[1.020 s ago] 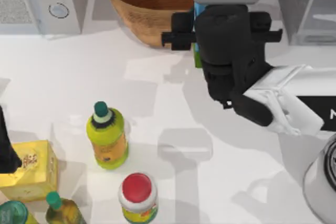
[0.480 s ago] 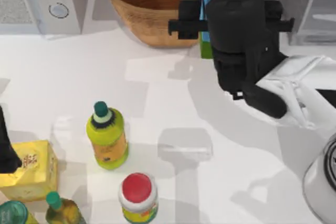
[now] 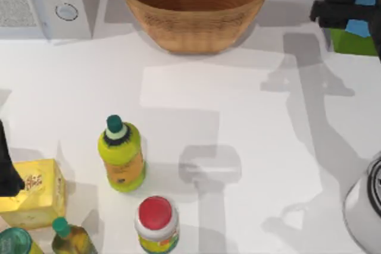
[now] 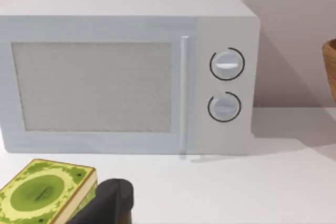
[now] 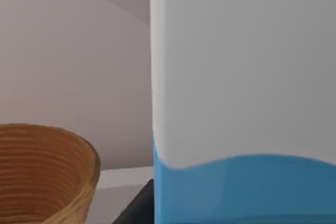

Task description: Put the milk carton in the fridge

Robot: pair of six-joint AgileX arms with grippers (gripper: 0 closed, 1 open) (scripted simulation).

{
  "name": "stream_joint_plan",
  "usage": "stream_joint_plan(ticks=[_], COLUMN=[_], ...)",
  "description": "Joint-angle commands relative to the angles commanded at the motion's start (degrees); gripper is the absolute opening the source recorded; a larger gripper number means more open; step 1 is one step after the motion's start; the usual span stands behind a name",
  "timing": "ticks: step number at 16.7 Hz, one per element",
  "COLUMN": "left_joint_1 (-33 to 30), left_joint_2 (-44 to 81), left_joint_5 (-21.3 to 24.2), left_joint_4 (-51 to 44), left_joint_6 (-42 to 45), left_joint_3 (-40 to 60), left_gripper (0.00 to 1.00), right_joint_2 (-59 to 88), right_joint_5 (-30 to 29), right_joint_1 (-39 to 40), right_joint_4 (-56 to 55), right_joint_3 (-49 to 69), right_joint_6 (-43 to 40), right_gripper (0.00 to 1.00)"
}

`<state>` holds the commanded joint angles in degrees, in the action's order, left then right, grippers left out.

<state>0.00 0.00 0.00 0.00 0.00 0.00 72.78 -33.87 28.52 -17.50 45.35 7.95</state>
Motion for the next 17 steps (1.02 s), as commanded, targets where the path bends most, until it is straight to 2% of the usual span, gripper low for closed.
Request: stream_joint_plan(ticks=[10,14,17], left_joint_1=[0.0,0.0,0.0], left_joint_2=[0.0,0.0,0.0], left_joint_5=[0.0,0.0,0.0], left_joint_4=[0.0,0.0,0.0], left_joint_6=[0.0,0.0,0.0], left_joint_3=[0.0,0.0,0.0], left_gripper=[1.0,1.0,1.0], right_joint_2=[-55.6,-69.1,-72.7], right_joint_5=[23.9,31.5,33.8], right_joint_1=[-20.8,-26.6,-28.5], right_joint_4=[12.5,16.3,17.5], right_joint_3=[-32.4,-42.2,-45.3], right_joint_6=[-6.1,-7.5,-7.9], right_gripper=[0.0,0.0,0.0])
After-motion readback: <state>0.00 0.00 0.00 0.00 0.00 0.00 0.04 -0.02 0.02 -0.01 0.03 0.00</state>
